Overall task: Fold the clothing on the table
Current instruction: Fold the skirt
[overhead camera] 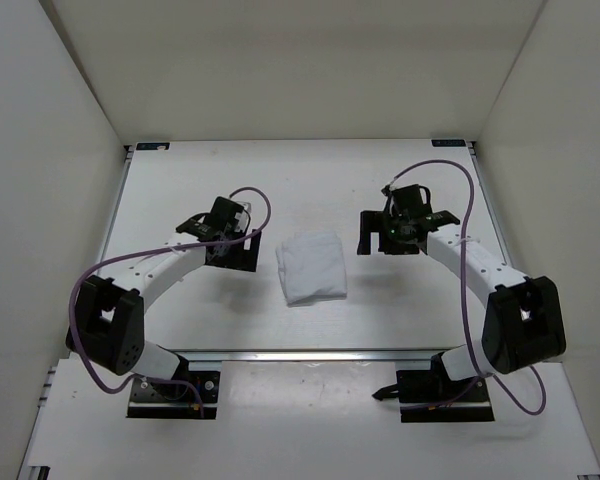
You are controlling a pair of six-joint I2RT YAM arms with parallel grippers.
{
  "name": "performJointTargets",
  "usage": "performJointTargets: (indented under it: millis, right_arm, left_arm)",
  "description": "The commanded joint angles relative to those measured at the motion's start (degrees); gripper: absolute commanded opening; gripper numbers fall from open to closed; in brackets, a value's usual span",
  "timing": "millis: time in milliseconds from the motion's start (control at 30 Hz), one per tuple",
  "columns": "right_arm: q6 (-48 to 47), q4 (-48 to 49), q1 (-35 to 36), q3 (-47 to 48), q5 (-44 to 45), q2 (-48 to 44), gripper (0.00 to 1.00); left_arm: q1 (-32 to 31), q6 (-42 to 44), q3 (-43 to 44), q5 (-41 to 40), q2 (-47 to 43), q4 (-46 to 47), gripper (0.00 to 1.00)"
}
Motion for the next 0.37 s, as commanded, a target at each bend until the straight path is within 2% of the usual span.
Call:
performJointTargets:
  millis: [0, 167, 333]
  right_arm:
    - [1.3, 3.7, 1.9, -0.1, 0.7, -4.6, 0.99]
    - [2.0, 1.5, 0.9, 1.4, -2.1, -1.2, 0.99]
    - [2.8, 0.4, 3.5, 3.5, -1.5, 1.2, 0.99]
  left_arm:
    - [0.0, -0.6, -1.1, 1.5, -2.6, 0.2, 0.98]
    - [2.0, -0.7, -4.8, 3.1, -4.5, 1.5, 0.98]
    - [3.2, 0.1, -5.6, 3.0, -4.1, 1.8, 0.99]
